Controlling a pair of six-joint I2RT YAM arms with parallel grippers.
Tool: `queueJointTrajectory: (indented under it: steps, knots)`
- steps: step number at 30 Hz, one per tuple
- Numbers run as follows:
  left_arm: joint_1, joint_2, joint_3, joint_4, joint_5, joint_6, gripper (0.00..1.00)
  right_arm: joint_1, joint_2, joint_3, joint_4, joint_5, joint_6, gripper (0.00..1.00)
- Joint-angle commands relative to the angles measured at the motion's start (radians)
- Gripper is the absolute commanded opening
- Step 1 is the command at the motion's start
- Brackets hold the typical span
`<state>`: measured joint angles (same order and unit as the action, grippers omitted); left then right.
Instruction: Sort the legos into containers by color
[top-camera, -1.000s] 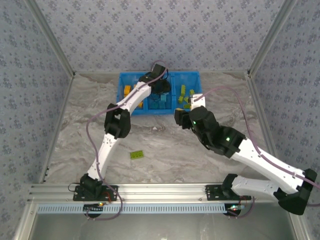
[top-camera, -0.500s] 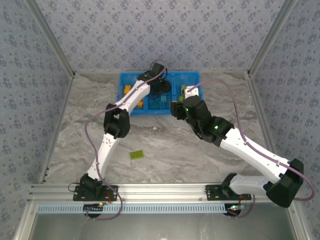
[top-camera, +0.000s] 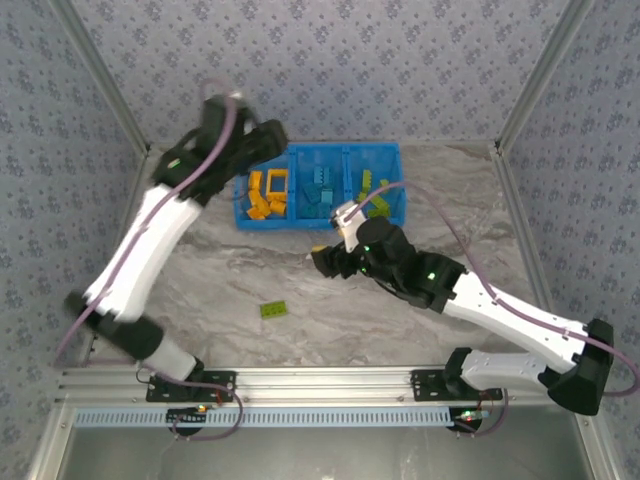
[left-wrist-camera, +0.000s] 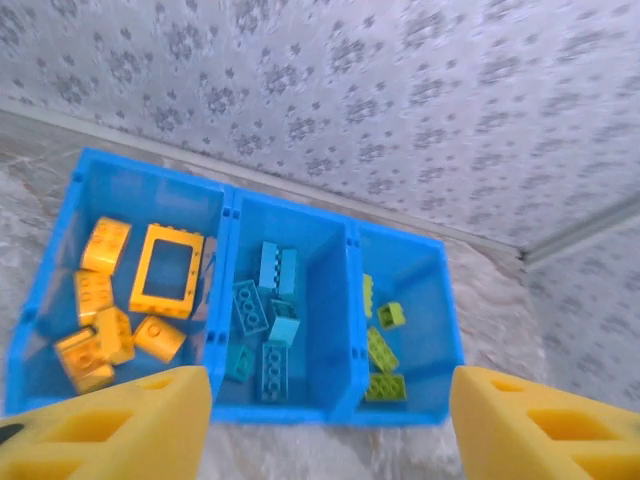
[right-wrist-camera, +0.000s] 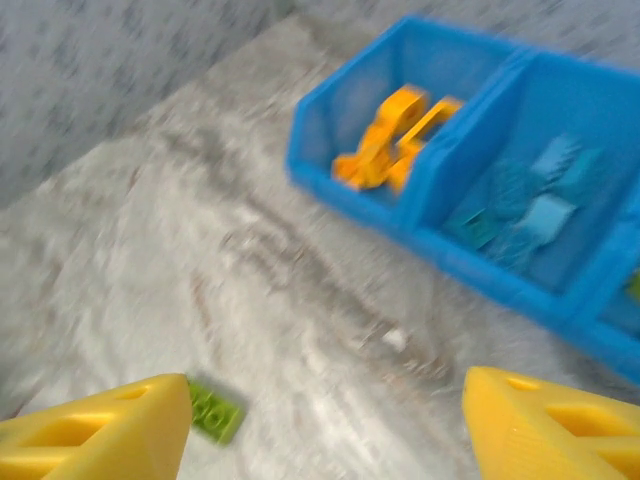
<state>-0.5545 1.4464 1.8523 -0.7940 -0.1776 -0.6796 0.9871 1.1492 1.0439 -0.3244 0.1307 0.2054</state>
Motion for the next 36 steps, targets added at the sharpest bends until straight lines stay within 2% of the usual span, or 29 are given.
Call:
queueJointTrajectory:
  steps: [1, 4, 6, 10, 13, 16, 18, 21, 28, 36]
  knots:
    - [0.018, -0.134, -0.123, -0.147, 0.117, 0.065, 0.66, 0.030, 0.075, -0.006, -0.077, -0.205, -0.088, 0.76]
    - [0.030, -0.286, -0.180, -0.280, 0.187, 0.125, 0.66, 0.062, 0.174, 0.026, -0.112, -0.294, -0.190, 0.77]
    - [0.030, -0.395, -0.252, -0.300, 0.267, 0.147, 0.67, 0.077, 0.250, 0.060, -0.134, -0.318, -0.242, 0.77]
    - [0.030, -0.583, -0.425, -0.309, 0.434, 0.142, 0.67, 0.103, 0.418, 0.140, -0.186, -0.296, -0.354, 0.78]
    - [0.031, -0.691, -0.539, -0.308, 0.504, 0.123, 0.67, 0.116, 0.541, 0.235, -0.210, -0.271, -0.415, 0.78]
    - [0.031, -0.803, -0.631, -0.279, 0.484, 0.079, 0.67, 0.145, 0.659, 0.300, -0.213, -0.224, -0.471, 0.80]
    - [0.030, -0.879, -0.678, -0.258, 0.464, 0.045, 0.67, 0.148, 0.723, 0.338, -0.211, -0.236, -0.482, 0.81]
    - [0.030, -0.966, -0.705, -0.286, 0.417, 0.028, 0.67, 0.159, 0.805, 0.381, -0.218, -0.205, -0.495, 0.83]
    - [0.031, -1.003, -0.683, -0.331, 0.390, 0.034, 0.68, 0.159, 0.908, 0.431, -0.190, -0.115, -0.494, 0.82]
    - [0.030, -0.986, -0.701, -0.281, 0.401, 0.029, 0.68, 0.159, 0.947, 0.446, -0.199, -0.147, -0.476, 0.63]
